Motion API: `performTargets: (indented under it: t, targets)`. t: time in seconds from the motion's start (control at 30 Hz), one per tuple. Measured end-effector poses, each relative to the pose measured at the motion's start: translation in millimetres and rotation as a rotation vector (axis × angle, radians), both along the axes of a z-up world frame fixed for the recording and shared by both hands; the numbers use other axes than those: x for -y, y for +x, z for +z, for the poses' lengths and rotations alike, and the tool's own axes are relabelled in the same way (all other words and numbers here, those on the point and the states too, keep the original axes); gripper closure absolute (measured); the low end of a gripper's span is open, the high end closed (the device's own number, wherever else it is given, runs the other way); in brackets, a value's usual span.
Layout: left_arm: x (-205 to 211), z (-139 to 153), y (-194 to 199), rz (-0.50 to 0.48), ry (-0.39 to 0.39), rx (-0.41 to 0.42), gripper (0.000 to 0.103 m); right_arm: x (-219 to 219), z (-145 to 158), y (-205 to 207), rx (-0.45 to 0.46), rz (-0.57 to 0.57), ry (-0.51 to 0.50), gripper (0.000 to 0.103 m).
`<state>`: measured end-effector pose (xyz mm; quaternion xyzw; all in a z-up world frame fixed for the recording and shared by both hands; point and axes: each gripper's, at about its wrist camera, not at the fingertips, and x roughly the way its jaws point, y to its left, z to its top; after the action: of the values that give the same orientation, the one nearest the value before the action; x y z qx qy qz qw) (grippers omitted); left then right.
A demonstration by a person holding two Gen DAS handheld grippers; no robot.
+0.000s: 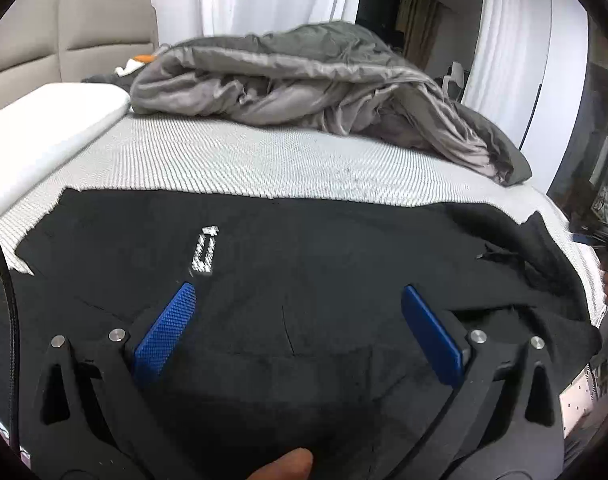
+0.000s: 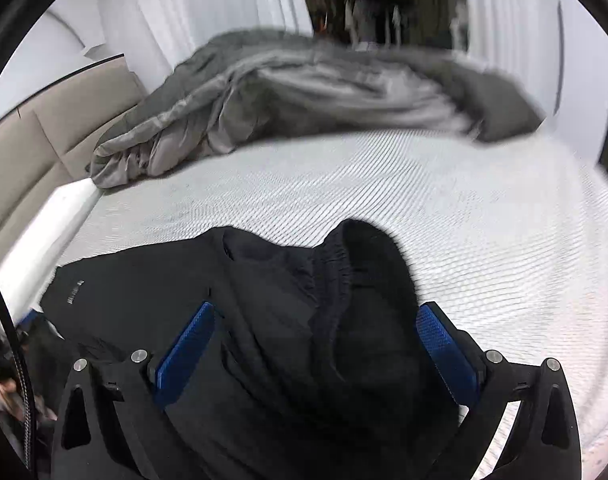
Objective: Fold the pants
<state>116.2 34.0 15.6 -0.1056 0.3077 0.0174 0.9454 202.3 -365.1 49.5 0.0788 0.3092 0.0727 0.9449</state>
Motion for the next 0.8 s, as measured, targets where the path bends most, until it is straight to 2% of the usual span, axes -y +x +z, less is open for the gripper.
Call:
performTargets:
  t: [0.03,0.07,0.13,0.17,0.2,0.23,0.33,0.37,0.43,0.47,0.5,0.53,0.57,0.6,0.67,0.73,0.77,0.8]
  targets:
    - [2.3,-4.2,2.5,0.001,0.011,-0.012,0.001,1.7,-7.3,14.7,-0.022,0.001,0.019,0.010]
    - [4.9,-8.0,5.7,0.007,0.028,-0.025,0.001,3.7,-13.3,28.0,-0.044,0.002,0.038,0.021]
    - [9.0,-13.4,9.9,0.011,0.054,-0.035,0.001,6.1,-28.1,61.8,-0.124,0.011,0.070,0.036]
    - [10.0,-15.1,11.2,0.012,0.063,-0.036,0.001,6.5,-31.5,72.9,-0.139,0.004,0.063,0.061]
    - [9.8,-16.4,11.3,0.014,0.068,-0.034,0.001,6.8,-34.2,86.1,-0.156,0.003,0.049,0.091]
    - [8.9,-17.3,11.7,0.019,0.073,-0.032,0.001,7.1,-33.4,93.0,-0.160,0.007,0.040,0.098]
    - [-0.7,-19.6,11.1,0.057,0.071,-0.030,0.001,18.1,-12.7,105.7,-0.064,-0.098,-0.074,0.098]
    - [-6.2,-21.0,11.5,0.074,0.059,-0.035,0.001,30.1,-6.0,110.8,-0.048,-0.132,-0.048,0.097]
    - [-18.9,-22.8,11.0,0.104,0.044,-0.042,0.001,50.8,-1.9,126.9,-0.090,-0.182,-0.001,0.085]
    - [-25.9,-23.3,9.5,0.124,0.037,-0.045,0.001,54.8,-2.5,131.1,-0.116,-0.196,0.000,0.074]
    - [-33.6,-22.8,6.8,0.144,0.028,-0.042,0.001,58.3,-2.6,131.7,-0.128,-0.211,0.003,0.070]
    - [-42.1,-21.9,2.5,0.164,0.015,-0.034,0.001,60.5,-0.5,121.9,-0.109,-0.231,0.021,0.069]
    - [-51.4,-20.6,-4.1,0.185,0.001,-0.022,0.001,61.6,2.1,109.9,-0.083,-0.238,0.031,0.065]
    - [-61.4,-19.2,-9.0,0.204,-0.010,-0.014,0.001,60.8,4.7,96.9,-0.047,-0.242,0.038,0.055]
    - [-82.7,-16.0,-27.5,0.250,-0.029,0.013,0.001,57.9,11.2,50.6,0.040,-0.242,0.071,0.048]
    - [-103.9,-14.3,-46.4,0.304,-0.040,0.031,0.001,53.2,13.4,4.5,0.115,-0.225,0.103,0.032]
    - [-116.7,-14.0,-57.9,0.334,-0.050,0.039,0.001,48.9,12.3,-24.1,0.149,-0.216,0.109,0.019]
    - [-128.5,-14.4,-68.2,0.356,-0.061,0.044,0.001,42.6,9.3,-44.6,0.175,-0.220,0.111,0.013]
